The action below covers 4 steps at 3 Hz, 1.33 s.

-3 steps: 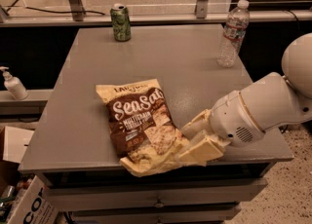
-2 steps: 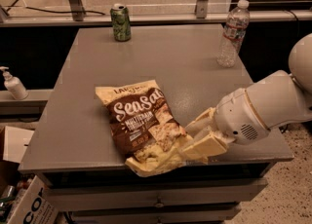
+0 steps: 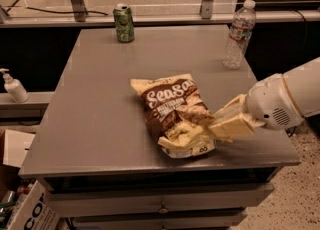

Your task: Move brown chip bag near water bottle

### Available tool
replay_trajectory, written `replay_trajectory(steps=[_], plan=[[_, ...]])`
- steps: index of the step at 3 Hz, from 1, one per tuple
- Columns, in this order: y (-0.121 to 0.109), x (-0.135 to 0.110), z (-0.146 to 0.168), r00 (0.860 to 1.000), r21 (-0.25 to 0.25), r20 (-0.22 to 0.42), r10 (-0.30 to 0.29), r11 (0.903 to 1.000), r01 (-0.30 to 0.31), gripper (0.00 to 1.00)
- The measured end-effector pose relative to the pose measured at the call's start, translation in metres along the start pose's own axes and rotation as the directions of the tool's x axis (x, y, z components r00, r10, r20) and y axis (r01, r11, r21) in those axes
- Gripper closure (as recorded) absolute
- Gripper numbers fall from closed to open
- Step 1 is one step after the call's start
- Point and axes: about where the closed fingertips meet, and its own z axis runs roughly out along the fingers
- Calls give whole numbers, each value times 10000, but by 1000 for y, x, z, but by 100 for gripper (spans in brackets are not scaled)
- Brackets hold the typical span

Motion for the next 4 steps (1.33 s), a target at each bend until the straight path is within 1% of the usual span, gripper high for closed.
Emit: replay_trajectory(steps=[1,2,3,4], plan=[[-32,6,-29,9999,759,-64,137,9970,-132,100],[-58,12,-52,9993,1277,-382,3,9918,46,100],[-75,14,-61,9963,1378,-810,-272,9897,383,100],[-82,9,-58,9919,1224,-1120,-601,9897,738,100]])
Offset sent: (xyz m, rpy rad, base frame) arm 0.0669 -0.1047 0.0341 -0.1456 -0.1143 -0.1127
